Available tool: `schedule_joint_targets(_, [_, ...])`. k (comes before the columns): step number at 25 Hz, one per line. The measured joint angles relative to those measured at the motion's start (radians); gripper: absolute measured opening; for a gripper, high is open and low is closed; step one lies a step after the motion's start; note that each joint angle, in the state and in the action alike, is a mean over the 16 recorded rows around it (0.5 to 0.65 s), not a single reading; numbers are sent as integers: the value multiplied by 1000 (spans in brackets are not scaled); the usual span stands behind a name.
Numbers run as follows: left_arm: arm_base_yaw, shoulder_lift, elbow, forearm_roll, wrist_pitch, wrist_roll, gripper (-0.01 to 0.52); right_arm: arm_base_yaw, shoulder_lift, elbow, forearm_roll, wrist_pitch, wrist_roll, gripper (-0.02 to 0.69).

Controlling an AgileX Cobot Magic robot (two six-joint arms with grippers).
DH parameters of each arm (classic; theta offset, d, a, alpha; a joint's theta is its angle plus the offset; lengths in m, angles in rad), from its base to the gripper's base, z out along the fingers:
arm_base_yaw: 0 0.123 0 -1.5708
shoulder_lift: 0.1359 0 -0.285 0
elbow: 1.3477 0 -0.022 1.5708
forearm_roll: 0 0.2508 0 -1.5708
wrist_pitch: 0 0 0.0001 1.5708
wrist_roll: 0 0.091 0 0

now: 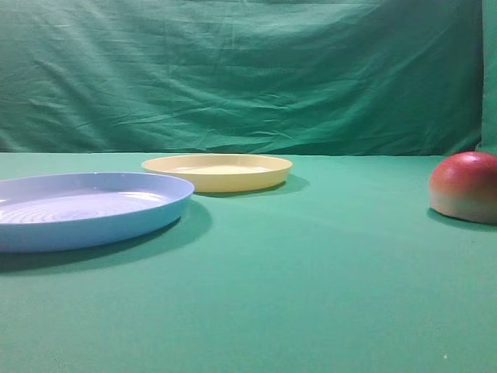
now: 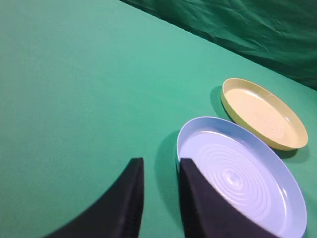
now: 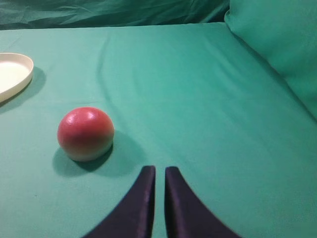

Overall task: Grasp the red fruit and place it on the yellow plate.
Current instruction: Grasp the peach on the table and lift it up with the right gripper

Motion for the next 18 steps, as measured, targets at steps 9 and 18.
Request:
schedule_joint_targets(9, [0,0,0,0,0,0,157,0,0,0,0,0,0,0])
schedule_joint_targets(18, [0,0,0,0,0,0,157,0,0,0,0,0,0,0])
